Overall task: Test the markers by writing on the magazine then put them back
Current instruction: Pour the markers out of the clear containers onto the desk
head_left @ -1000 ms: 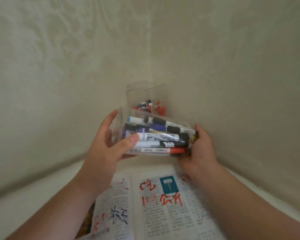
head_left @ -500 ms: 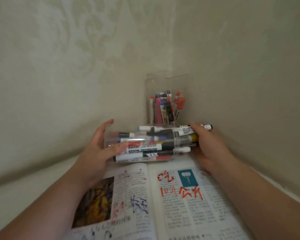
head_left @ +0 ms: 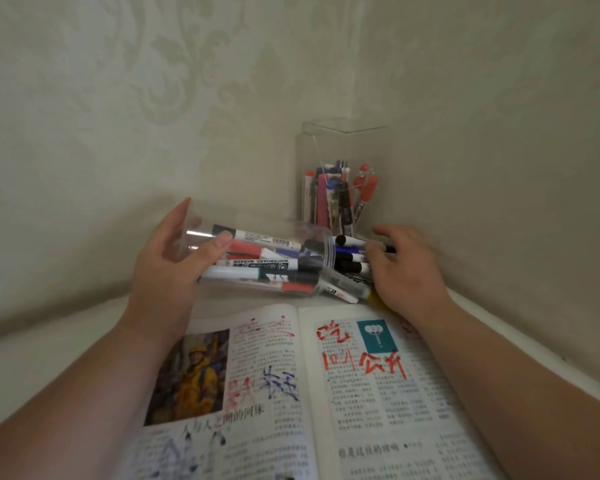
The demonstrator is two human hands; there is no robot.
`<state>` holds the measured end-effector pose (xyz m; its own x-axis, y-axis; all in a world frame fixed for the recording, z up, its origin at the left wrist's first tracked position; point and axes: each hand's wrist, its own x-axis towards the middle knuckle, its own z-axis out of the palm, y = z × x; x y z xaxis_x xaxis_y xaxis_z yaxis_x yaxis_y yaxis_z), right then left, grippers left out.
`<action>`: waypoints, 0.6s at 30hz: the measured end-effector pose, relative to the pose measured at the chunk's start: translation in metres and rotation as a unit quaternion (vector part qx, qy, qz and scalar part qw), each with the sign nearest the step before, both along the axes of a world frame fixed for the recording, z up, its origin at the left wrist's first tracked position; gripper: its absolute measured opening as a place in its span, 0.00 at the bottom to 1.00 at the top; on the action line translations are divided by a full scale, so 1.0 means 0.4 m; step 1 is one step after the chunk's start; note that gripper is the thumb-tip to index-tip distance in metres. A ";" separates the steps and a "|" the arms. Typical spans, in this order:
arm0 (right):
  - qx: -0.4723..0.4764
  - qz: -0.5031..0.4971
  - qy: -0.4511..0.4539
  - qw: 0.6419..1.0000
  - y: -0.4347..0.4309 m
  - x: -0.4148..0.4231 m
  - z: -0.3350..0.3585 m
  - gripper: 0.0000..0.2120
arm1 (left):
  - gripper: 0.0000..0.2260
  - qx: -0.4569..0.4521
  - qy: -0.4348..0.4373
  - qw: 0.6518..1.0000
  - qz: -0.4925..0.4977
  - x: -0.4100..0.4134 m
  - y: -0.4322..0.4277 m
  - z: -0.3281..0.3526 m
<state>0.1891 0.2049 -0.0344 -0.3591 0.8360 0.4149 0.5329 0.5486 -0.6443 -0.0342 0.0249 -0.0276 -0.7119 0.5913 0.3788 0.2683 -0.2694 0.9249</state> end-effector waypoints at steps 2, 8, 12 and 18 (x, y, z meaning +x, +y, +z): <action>0.026 0.086 -0.032 0.995 -0.020 -0.005 0.001 0.20 | 0.43 0.017 0.001 1.000 0.008 0.000 -0.003 0.004; 0.042 0.199 -0.251 0.946 -0.018 0.022 0.002 0.49 | 0.41 0.034 -0.010 0.999 0.038 -0.015 -0.015 0.007; 0.063 0.142 -0.235 0.960 0.004 0.009 0.008 0.40 | 0.38 0.043 -0.029 0.998 0.036 -0.021 -0.024 0.011; 0.071 0.098 -0.290 0.949 0.005 0.006 0.023 0.40 | 0.33 0.075 -0.034 0.996 0.042 -0.034 -0.050 0.044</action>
<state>0.1915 0.2071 -0.0252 -0.7041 0.6802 0.2040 0.6546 0.7330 -0.1850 -0.0478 0.0049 -0.0100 -0.7838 0.4680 0.4083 0.2347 -0.3854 0.8924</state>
